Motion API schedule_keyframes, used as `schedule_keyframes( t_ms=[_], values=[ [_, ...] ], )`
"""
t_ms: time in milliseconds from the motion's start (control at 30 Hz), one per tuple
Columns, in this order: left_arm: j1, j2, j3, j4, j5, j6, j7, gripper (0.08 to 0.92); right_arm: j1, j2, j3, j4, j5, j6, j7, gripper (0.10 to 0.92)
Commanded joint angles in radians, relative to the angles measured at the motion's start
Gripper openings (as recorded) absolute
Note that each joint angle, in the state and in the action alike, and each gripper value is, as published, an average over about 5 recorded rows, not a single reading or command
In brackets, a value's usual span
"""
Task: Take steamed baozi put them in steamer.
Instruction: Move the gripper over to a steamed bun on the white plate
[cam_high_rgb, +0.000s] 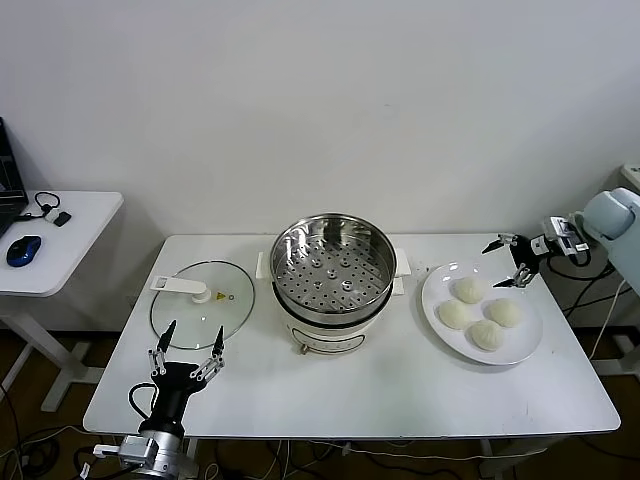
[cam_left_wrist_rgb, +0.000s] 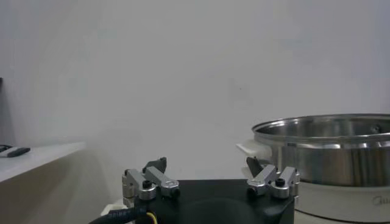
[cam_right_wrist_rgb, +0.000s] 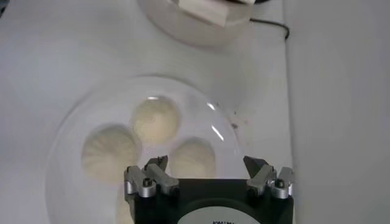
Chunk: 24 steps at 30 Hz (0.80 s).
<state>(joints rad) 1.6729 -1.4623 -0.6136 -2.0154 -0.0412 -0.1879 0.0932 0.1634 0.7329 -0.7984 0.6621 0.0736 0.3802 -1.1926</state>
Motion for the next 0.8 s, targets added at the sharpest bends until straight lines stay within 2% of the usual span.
schedule_keyframes(
  t_ms=[33,433,800],
  values=[
    [-0.002,0.002,0.001,-0.002,0.001,0.004,0.001,0.823,0.075,0.139,-0.104,-0.186,-0.114,-0.016,-0.041,0.823],
    [-0.015,0.002,0.001,-0.010,0.001,0.016,0.001,0.823,-0.031,0.251,0.125,-0.293,-0.291,-0.055,-0.019,0.823],
    [-0.011,0.001,-0.001,-0.005,0.001,0.014,0.000,0.823,-0.099,0.292,0.216,-0.305,-0.342,-0.068,0.005,0.823]
  ],
)
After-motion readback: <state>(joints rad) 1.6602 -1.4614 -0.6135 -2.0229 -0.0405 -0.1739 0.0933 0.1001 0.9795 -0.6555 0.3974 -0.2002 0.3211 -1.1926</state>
